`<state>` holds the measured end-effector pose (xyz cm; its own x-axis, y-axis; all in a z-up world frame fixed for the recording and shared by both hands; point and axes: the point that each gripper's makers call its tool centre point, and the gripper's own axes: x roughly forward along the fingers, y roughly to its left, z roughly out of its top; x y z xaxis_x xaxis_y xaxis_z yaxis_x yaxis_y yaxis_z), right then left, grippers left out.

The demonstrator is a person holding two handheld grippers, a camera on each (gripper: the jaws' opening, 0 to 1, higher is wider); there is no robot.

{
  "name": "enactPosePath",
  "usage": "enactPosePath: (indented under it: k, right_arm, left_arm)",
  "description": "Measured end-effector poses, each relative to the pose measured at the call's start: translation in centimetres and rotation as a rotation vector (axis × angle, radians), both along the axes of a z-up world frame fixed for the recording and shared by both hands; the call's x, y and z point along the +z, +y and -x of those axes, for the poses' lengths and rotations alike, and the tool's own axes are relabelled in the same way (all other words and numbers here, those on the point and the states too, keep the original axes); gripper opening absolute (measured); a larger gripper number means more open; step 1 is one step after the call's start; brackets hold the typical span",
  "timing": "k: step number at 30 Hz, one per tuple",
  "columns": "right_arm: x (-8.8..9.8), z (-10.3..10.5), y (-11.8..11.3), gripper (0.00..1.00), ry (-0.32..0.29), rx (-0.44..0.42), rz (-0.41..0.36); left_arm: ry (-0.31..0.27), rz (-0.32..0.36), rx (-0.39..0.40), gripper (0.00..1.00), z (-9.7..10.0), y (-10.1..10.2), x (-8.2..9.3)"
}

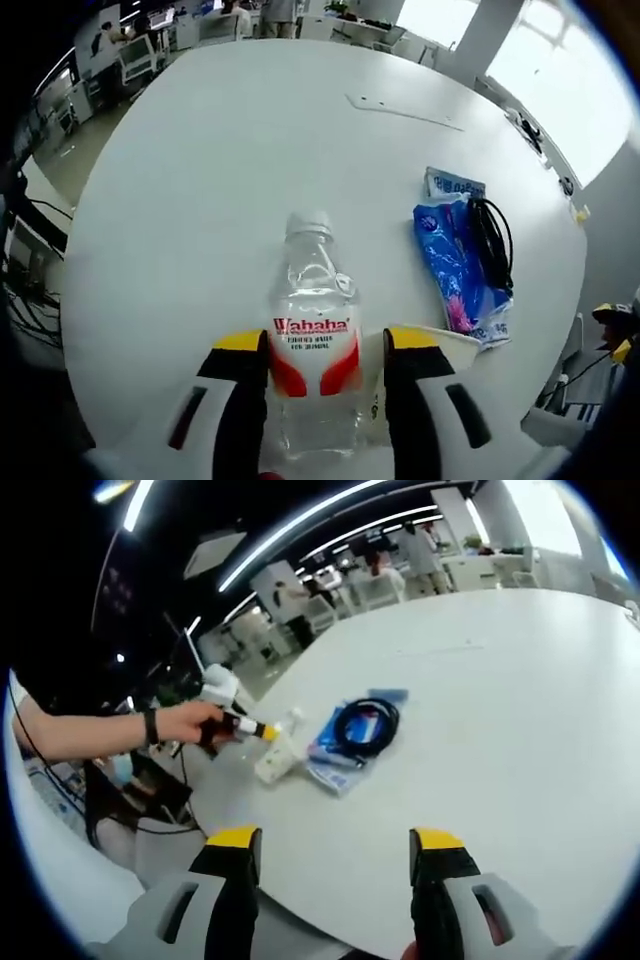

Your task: Arrange the tabletop items into an orderly group along one side of the table until the central work area is clear of visible clutter.

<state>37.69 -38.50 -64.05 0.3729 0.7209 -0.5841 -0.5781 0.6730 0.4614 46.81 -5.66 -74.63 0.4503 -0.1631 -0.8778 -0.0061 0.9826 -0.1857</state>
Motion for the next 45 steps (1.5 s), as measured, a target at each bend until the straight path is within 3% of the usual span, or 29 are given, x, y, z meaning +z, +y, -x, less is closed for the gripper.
enactPosePath:
  k: [4,7,10,16,25,31,45]
  right_arm:
    - [0.1,-0.2,-0.1,0.60,-0.002,0.000,0.005]
    - [0.2,-0.3,-0.2,0.60,-0.006,-0.001,0.007]
    - [0.4,-0.4,0.0,0.60,-0.012,-0.004,-0.003]
    - [0.2,0.0,0.5,0.60,-0.009,0.016,0.001]
    - [0.3,-0.2,1.2,0.60,-0.014,0.029,-0.008]
    - [0.4,-0.2,1.7,0.60,-0.019,0.043,-0.014]
    - [0.5,-0.1,2.1,0.60,-0.022,0.057,-0.023]
  left_arm:
    - [0.010,-0.038,-0.026,0.38,0.2,0.4,-0.8]
    - [-0.016,-0.002,-0.026,0.37,0.5,0.4,-0.5]
    - [-0.011,-0.010,-0.026,0.37,0.9,0.8,-0.5]
    - [-0.009,-0.023,-0.017,0.37,3.0,1.5,-0.2]
    - [0.015,-0.056,-0.032,0.37,4.8,2.5,-0.2]
    - [0.047,-0.073,-0.038,0.37,7.3,2.7,-0.2]
    - [0.090,-0.059,-0.016,0.38,11.2,2.7,-0.7]
